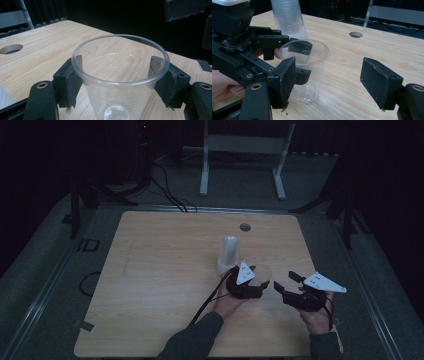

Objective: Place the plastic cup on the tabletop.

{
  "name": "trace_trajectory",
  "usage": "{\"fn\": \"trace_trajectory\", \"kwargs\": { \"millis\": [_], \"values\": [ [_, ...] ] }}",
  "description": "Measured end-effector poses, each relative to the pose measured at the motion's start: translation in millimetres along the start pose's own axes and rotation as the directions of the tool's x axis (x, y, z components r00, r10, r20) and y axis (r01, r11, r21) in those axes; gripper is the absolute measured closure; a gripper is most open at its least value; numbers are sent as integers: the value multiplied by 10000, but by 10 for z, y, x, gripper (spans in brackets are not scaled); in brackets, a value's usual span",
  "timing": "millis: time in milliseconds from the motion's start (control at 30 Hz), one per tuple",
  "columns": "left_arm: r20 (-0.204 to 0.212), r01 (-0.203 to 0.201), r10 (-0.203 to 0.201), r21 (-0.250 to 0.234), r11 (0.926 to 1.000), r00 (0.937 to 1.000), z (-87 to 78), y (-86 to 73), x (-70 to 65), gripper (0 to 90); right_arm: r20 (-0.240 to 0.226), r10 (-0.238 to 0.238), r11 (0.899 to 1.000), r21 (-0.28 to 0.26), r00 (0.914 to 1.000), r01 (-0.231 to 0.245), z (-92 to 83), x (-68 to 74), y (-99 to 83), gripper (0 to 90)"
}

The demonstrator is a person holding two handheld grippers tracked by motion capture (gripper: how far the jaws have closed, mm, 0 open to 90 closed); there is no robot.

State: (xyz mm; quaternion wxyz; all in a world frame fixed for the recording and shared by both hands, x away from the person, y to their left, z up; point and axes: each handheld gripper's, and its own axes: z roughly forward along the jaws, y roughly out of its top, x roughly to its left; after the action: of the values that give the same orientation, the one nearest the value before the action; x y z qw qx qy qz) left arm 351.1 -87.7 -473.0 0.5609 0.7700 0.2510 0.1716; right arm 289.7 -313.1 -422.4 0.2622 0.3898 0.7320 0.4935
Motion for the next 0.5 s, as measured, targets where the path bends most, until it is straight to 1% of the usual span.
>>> {"fn": "trace_trajectory", "kwargs": {
  "millis": [433, 500],
  "values": [
    [-117, -107, 108, 105, 9999, 9999, 35, -30, -8, 276, -79, -1, 10000, 48, 10000, 2, 12, 11, -4, 285],
    [-207, -178, 182, 196, 9996, 9996, 44, -39, -15, 272, -78, 13, 10000, 47, 10000, -12, 14, 8, -7, 285]
  ]
}}
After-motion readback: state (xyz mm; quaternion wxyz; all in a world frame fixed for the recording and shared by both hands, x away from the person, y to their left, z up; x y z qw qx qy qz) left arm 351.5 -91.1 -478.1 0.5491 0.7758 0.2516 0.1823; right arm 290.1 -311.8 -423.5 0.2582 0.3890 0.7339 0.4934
